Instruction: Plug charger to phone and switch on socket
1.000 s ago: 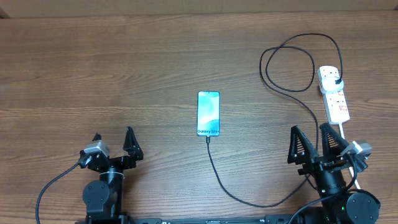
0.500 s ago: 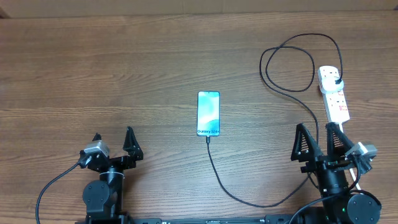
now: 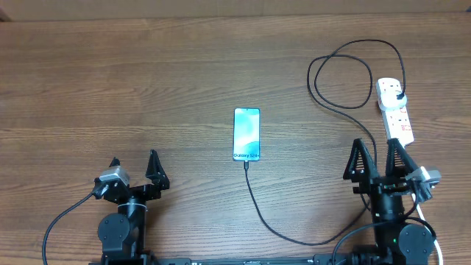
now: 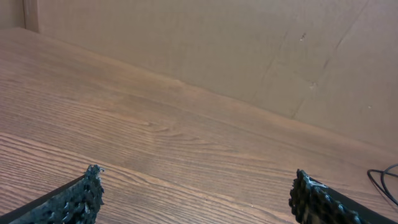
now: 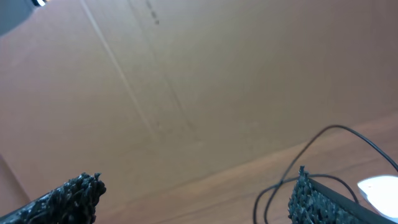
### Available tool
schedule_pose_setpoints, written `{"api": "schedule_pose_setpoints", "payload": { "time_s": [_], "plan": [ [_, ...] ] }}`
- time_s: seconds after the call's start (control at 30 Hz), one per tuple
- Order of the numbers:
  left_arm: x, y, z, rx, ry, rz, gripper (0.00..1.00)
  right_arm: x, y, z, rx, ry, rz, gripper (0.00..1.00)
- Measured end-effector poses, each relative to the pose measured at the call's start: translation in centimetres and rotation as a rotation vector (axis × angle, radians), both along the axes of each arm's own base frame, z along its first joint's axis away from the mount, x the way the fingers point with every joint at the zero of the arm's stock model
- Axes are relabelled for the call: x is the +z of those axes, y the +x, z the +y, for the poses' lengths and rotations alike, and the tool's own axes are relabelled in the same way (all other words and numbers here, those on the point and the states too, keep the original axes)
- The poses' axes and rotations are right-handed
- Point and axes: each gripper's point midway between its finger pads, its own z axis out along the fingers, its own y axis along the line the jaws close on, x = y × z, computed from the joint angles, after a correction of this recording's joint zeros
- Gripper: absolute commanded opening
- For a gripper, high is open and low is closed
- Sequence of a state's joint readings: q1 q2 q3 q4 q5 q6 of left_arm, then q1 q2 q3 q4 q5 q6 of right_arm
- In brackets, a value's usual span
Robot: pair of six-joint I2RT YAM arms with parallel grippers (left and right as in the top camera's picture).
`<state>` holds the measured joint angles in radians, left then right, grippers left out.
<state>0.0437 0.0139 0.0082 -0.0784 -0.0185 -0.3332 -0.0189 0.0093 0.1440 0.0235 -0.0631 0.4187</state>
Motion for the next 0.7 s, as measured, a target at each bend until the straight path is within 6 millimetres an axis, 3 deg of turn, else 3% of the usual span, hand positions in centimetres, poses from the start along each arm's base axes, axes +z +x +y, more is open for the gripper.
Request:
{"api": "schedule_pose_setpoints", "payload": {
  "time_s": [0.3,0.7],
  "plan": [
    [0.0,0.0,0.0,0.000,0.000,0.000,1.00,-0.1,0.2,-1.4,-0.077,0.017,-0.039,1.00],
    [0.0,0.0,0.0,0.000,0.000,0.000,1.00,-2.0,0.8,-1.7,-0.094,0.021,-0.043,1.00]
  ]
}}
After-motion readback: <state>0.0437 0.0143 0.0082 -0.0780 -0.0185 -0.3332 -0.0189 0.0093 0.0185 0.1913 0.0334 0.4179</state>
